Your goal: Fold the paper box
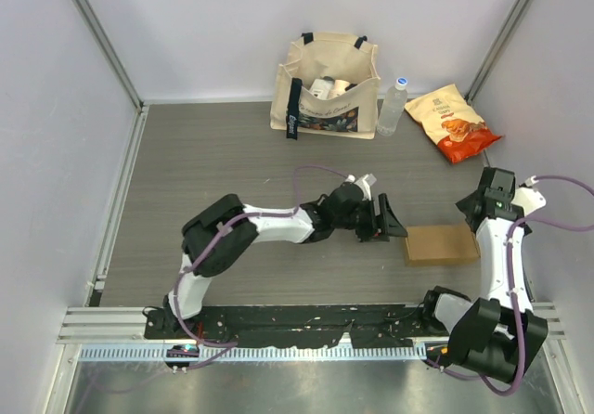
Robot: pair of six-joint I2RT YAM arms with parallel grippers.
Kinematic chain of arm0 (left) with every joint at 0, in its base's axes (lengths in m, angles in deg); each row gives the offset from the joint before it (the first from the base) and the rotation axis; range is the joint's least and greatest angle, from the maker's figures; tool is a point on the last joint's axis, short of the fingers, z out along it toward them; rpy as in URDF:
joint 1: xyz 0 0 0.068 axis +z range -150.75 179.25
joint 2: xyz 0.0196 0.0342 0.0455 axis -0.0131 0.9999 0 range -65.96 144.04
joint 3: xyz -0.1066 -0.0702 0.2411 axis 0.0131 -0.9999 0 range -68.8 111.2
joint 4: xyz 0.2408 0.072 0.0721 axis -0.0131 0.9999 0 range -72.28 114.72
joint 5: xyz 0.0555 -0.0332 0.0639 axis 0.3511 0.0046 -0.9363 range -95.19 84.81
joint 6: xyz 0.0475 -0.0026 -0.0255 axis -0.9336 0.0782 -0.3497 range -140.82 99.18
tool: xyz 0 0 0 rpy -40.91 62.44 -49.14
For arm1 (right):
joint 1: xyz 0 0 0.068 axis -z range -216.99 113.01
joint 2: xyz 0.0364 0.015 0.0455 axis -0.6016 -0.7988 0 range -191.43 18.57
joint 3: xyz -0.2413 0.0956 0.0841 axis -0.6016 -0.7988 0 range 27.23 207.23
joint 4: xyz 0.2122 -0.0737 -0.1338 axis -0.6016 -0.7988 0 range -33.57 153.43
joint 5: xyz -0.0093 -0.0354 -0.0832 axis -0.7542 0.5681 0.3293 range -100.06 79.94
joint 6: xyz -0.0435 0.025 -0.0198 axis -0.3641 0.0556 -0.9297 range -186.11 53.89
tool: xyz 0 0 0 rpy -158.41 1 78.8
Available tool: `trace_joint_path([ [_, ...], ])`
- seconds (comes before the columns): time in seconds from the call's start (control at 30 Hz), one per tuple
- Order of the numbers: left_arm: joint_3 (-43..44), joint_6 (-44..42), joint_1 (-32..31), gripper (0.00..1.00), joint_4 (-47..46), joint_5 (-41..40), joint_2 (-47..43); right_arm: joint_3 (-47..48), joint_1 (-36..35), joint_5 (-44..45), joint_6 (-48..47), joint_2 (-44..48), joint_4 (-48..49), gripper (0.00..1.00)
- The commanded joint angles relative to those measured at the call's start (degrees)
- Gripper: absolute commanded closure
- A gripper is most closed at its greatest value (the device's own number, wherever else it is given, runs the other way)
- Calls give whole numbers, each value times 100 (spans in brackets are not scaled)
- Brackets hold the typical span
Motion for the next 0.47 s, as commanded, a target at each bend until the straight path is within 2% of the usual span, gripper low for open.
trace_joint_path([
  [0.0, -561, -1240, 79, 27, 733, -586, -1392, 617, -716, -519, -450, 529, 200, 0],
  [0.07, -844, -1926, 88, 26, 1232, -860, -2197, 635, -1674, -755, -521, 1073, 515, 0],
  [0.1, -1150, -2163, 105, 25, 1409, -1209, -2473, 583, -1982, -1322, -564, 1249, 717, 0],
  [0.13, -1301, -2348, 123, 24, 1594, -1352, -2806, 521, -2655, -1580, -600, 1538, 1145, 0],
  [0.27, -2021, -3174, 158, 20, 2788, -2442, -4555, 162, -3810, -2118, -600, 1848, 1877, 0],
  [0.3, -2301, -3237, 167, 19, 2956, -2617, -5324, 65, -3935, -2345, -626, 1892, 2096, 0],
  [0.33, -2426, -3281, 167, 18, 3132, -3037, -5680, -67, -3997, -2922, -626, 1910, 2516, 0],
  [0.4, -2733, -3351, 175, 13, 3546, -3330, -6453, -287, -4059, -3094, -574, 2033, 2748, 0],
  [0.43, -2813, -3369, 167, 11, 3669, -3479, -7179, -331, -4068, -3277, -626, 2111, 2906, 0],
])
